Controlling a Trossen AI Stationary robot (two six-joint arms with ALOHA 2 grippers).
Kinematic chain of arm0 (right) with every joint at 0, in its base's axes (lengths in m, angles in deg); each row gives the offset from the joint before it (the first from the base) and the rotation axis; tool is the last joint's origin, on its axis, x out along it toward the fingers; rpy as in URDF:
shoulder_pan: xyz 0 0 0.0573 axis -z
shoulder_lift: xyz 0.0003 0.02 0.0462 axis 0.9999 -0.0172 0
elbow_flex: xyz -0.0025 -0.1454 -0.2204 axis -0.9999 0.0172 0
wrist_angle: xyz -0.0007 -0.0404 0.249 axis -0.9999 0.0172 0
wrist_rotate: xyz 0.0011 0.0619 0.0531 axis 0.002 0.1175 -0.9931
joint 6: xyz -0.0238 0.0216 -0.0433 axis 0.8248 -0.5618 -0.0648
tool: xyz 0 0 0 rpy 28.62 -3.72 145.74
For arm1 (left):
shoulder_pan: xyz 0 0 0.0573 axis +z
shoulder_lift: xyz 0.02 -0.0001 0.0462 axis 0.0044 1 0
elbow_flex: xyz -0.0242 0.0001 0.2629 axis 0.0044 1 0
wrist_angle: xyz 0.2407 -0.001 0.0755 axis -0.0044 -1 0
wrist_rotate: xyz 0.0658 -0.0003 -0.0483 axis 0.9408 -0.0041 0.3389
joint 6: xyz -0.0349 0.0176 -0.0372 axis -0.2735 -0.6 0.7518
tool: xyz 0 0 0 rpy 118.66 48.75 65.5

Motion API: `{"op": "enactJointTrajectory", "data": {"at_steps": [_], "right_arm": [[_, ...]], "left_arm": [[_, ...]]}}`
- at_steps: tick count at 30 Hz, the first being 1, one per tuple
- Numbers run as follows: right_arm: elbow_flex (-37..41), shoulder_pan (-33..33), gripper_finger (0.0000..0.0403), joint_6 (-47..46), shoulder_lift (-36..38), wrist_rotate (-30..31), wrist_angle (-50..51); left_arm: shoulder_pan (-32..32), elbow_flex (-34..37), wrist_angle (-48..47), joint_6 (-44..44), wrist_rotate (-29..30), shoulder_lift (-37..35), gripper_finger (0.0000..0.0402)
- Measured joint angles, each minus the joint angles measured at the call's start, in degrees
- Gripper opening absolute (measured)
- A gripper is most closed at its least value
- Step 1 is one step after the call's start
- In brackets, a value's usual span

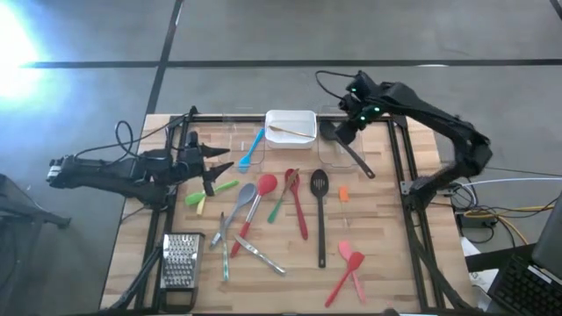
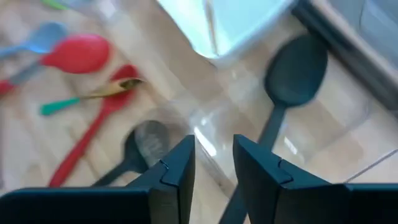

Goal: Pick & Place Kitchen Items
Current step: Put the silver knife into the white bin

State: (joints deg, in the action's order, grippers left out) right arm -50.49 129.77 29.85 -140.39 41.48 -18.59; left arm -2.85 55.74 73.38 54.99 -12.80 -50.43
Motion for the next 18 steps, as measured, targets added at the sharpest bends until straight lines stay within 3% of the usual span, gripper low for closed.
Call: {"op": "enactJointTrajectory", "data": {"at_steps": [8,18], "right_arm": [[0.6,-10.92,0.0075,-4.11,11.57,0.06,-2.54],[2.99,-26.89,0.0056,-8.67,15.2,4.14,-5.09]], "left_arm": [[0.0,-0.24,0.02,-0.11,-2.49,1.81,0.0193],[0.01,-0.42,-0.66,1.27,-7.38,1.96,0.0193]]}}
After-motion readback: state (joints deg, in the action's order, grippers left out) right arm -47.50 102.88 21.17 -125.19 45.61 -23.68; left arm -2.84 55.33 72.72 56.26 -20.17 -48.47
